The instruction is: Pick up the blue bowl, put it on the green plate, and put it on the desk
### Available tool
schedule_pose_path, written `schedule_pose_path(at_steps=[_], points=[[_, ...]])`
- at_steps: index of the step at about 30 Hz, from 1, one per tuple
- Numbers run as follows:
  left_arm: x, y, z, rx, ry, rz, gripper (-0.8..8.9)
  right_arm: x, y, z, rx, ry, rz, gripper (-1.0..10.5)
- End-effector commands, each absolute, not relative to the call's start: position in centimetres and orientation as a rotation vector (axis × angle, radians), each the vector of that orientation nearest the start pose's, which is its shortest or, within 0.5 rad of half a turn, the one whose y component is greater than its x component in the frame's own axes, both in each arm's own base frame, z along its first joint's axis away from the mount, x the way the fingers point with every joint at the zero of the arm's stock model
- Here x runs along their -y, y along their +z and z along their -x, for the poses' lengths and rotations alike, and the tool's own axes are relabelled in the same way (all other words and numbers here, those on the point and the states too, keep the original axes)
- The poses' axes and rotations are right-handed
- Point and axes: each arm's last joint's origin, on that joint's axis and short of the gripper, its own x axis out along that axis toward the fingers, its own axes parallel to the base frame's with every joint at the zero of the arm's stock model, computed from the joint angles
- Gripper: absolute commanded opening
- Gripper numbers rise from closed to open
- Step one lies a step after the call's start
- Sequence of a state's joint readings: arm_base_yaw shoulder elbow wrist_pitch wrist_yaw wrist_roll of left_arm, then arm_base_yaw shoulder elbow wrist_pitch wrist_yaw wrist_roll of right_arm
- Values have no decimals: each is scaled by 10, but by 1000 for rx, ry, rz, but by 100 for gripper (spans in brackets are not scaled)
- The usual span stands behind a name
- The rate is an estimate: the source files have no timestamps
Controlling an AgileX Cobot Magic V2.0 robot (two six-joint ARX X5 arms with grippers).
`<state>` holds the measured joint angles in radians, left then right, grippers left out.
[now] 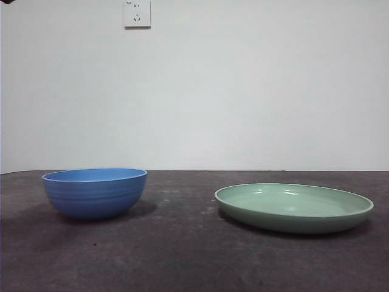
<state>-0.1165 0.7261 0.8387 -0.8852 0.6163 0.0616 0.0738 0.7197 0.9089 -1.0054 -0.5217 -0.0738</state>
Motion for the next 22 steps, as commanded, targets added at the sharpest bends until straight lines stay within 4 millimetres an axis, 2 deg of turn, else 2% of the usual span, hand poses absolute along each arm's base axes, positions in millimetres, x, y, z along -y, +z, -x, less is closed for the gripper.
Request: schedule_pose_path(at_steps=[1,6,11,17,22], points=[[32,309,-124,-716,-714,134,464,-23,320,-114,-766,592,-119,426],[32,307,-130,-733,-679,149,464,-23,320,-114,-766,592,-120,426],[33,304,-144,-762,-621,183,463,-23,320,-114,-765,592,-120,426],[36,300,-174,-831,-525,167,463,-23,320,-114,-765,592,-120,426],[44,300,-208,-904,-456,126,459,-23,320,-114,-765,592,-120,426]])
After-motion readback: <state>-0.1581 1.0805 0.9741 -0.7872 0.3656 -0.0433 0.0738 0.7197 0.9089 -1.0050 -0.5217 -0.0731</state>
